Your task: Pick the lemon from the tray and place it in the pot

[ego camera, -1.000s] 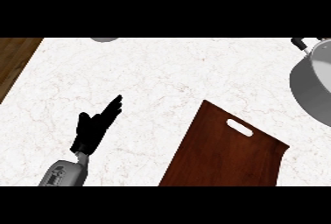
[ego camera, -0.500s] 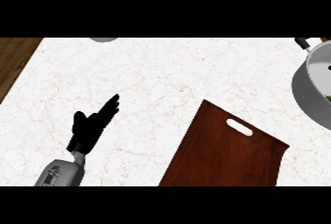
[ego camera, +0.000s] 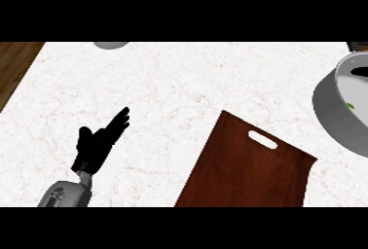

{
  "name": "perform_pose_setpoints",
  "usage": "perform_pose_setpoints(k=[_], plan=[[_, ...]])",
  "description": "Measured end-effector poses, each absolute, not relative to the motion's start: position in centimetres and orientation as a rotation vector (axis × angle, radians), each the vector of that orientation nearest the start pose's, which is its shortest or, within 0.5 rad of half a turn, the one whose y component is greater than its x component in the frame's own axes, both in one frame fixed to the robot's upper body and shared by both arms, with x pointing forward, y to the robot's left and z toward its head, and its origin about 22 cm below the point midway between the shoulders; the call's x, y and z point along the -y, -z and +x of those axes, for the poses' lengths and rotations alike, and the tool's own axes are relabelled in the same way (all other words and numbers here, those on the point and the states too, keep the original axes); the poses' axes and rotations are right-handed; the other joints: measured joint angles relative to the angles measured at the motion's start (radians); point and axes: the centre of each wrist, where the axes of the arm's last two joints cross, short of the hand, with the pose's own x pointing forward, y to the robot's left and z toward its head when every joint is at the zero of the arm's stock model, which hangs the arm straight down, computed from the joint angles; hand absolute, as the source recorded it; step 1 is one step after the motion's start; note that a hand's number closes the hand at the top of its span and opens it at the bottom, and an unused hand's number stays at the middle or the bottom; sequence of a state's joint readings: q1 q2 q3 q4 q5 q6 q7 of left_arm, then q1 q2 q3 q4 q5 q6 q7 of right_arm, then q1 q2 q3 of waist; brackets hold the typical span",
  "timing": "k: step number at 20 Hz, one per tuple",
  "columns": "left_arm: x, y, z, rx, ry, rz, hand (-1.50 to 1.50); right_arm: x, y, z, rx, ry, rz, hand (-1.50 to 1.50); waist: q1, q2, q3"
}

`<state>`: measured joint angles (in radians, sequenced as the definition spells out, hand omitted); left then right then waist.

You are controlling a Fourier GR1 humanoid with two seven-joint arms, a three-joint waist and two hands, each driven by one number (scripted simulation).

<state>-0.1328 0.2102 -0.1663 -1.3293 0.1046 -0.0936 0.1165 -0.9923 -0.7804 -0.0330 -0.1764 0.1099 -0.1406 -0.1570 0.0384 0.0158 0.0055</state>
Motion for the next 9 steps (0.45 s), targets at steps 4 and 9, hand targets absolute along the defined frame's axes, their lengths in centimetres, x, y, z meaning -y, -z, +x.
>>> perform_pose_setpoints(k=[4,9], plan=[[-23.7,1.7,27.1,1.296,0.299,-0.081,0.00,48.2,-15.6,37.9,1.415,0.061,-0.927,-1.50,-0.005,0.000,-0.001],[-23.9,2.0,26.4,1.296,0.297,-0.080,0.00,51.8,-15.9,34.9,1.512,0.249,-0.932,-1.50,-0.008,-0.001,-0.001]])
